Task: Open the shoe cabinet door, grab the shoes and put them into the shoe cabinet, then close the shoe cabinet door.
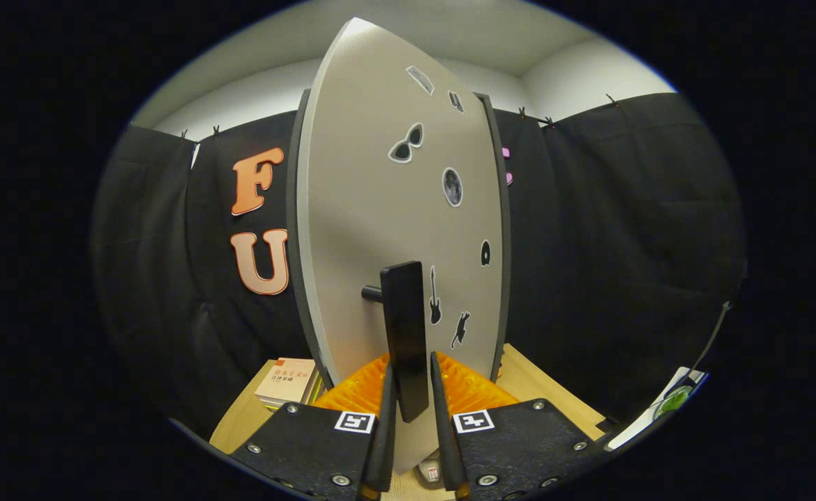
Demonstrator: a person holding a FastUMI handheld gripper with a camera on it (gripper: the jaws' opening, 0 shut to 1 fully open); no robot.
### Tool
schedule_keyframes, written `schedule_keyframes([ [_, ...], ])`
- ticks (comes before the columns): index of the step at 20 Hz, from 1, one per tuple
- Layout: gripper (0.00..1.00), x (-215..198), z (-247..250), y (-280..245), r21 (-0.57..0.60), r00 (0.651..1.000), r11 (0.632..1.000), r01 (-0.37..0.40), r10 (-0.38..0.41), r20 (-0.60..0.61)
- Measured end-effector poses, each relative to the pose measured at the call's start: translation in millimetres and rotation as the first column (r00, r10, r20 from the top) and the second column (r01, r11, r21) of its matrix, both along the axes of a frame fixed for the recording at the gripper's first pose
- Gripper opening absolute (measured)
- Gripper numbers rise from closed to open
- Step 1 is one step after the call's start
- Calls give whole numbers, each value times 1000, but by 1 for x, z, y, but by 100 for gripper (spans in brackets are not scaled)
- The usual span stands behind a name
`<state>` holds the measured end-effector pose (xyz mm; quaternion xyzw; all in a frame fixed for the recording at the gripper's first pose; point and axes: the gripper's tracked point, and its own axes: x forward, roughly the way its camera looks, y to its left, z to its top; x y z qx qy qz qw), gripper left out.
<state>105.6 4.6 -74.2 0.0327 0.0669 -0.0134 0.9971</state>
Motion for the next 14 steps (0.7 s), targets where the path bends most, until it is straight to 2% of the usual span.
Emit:
schedule_keyframes([
  [6,27,-11,2,-44,1,999,999,46,-46,-2],
  [10,27,-18,0,-83,-38,996,995,91,-91,3],
  [14,27,-22,-1,-124,2,997,997,83,-83,1],
])
